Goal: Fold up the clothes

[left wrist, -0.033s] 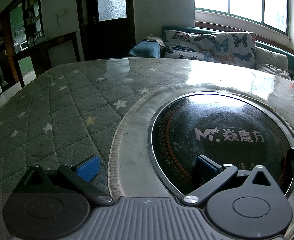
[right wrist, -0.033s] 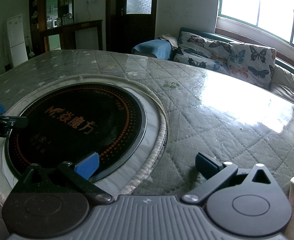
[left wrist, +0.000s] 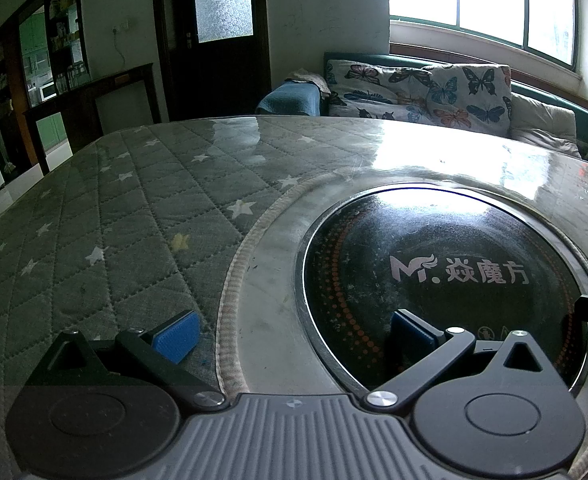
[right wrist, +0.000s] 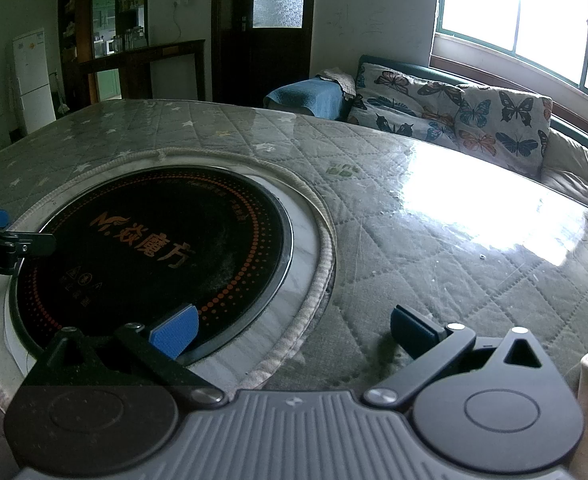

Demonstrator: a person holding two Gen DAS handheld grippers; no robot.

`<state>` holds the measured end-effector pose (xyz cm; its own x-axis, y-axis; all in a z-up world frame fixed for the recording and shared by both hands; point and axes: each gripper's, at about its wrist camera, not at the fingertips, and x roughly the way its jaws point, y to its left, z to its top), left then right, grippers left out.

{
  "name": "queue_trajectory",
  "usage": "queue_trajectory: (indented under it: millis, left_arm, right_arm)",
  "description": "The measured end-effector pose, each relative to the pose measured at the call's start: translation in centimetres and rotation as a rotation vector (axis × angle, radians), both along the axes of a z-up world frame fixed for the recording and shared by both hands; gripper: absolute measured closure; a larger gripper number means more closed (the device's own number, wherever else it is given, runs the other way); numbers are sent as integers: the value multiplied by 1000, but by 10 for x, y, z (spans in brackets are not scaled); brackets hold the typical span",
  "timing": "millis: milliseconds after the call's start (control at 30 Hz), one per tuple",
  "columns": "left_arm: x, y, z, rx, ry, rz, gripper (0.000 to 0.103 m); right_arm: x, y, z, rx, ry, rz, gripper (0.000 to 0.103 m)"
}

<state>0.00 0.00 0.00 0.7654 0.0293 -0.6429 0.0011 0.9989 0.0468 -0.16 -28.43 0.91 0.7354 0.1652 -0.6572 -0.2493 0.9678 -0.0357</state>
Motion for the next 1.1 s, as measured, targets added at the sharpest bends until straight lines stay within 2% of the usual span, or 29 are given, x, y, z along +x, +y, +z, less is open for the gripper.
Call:
queue_trajectory:
  millis: [1100]
  left_arm:
    - [5, 2, -1, 1, 0, 0, 0]
  right_arm:
    - [-1, -2, 0, 1, 2, 0, 0]
